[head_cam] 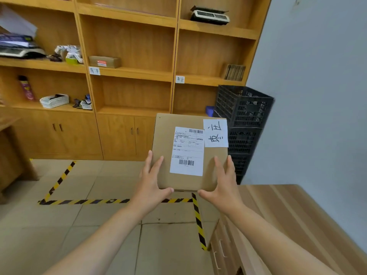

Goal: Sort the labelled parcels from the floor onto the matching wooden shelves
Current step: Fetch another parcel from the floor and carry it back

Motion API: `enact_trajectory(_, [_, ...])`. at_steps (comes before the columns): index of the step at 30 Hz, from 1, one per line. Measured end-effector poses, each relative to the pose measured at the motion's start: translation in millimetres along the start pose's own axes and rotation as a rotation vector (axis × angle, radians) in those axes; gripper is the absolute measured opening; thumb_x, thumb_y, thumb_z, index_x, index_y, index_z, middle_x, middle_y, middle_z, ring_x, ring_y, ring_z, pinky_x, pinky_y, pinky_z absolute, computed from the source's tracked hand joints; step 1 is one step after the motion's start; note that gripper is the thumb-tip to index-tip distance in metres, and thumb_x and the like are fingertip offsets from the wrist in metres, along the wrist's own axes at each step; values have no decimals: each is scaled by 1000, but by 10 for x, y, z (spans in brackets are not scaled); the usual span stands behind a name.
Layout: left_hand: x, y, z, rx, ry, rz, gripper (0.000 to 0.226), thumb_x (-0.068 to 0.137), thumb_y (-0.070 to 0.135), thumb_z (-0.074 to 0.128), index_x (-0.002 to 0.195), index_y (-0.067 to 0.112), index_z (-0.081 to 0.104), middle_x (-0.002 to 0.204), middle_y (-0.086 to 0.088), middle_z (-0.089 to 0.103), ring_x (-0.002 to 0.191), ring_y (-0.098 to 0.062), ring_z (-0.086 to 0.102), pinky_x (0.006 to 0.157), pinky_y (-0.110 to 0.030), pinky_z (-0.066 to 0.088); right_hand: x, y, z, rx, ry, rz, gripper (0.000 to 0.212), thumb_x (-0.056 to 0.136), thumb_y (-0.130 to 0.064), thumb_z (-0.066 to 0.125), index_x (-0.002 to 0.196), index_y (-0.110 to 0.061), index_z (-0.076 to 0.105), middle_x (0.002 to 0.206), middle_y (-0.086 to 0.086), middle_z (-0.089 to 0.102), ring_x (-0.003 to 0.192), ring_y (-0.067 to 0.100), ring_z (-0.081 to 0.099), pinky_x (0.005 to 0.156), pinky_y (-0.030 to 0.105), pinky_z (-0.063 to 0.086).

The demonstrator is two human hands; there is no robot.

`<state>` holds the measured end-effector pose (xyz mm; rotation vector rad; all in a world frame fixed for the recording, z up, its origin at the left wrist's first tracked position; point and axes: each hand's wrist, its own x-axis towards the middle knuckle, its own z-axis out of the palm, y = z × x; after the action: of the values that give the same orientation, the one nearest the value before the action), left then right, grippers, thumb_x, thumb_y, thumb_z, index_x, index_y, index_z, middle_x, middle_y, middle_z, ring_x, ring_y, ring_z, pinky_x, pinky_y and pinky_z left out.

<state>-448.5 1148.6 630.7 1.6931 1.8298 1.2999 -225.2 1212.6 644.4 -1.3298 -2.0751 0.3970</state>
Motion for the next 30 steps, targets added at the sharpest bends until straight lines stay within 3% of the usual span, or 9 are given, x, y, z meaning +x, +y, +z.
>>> enact_trajectory(5, [471,-207,10,26,21,-24,101,66,28,81,143,41,15,140,42,-24,140,-10,6,101,-50,42,528,57,198,15,-23,-33,116,61,-51,78,141,-47,-7,151,-17,-22,144,17,-4,114,40,18])
enact_trajectory(8, [792,-381,9,57,44,-10,102,67,31,80,143,40,14,138,42,-24,141,-8,3,111,-44,30,871,46,342,-1,-27,-38,116,63,-49,78,144,-42,-5,153,-11,-21,144,22,-2,116,44,18])
enact_trajectory(13, [1453,-702,-90,41,50,44,102,67,31,81,143,40,14,139,41,-20,140,-5,0,112,-39,22,1500,-33,619,-17,-13,-33,115,64,-48,78,144,-40,-5,152,-11,-22,143,22,0,116,46,19])
enact_trajectory(25, [3211,-1635,-534,149,64,75,104,63,39,81,143,40,13,151,26,-13,140,-13,7,107,-37,25,3150,-334,1508,-15,27,19,116,63,-47,79,144,-42,-3,153,-13,-23,144,21,-2,116,45,16])
enact_trajectory(30, [3720,-1925,-440,110,35,73,104,63,39,81,143,40,14,150,29,-13,140,-12,8,107,-37,25,3649,-206,1763,-44,22,26,117,62,-50,79,144,-41,-3,154,-9,-22,144,18,-2,114,41,15])
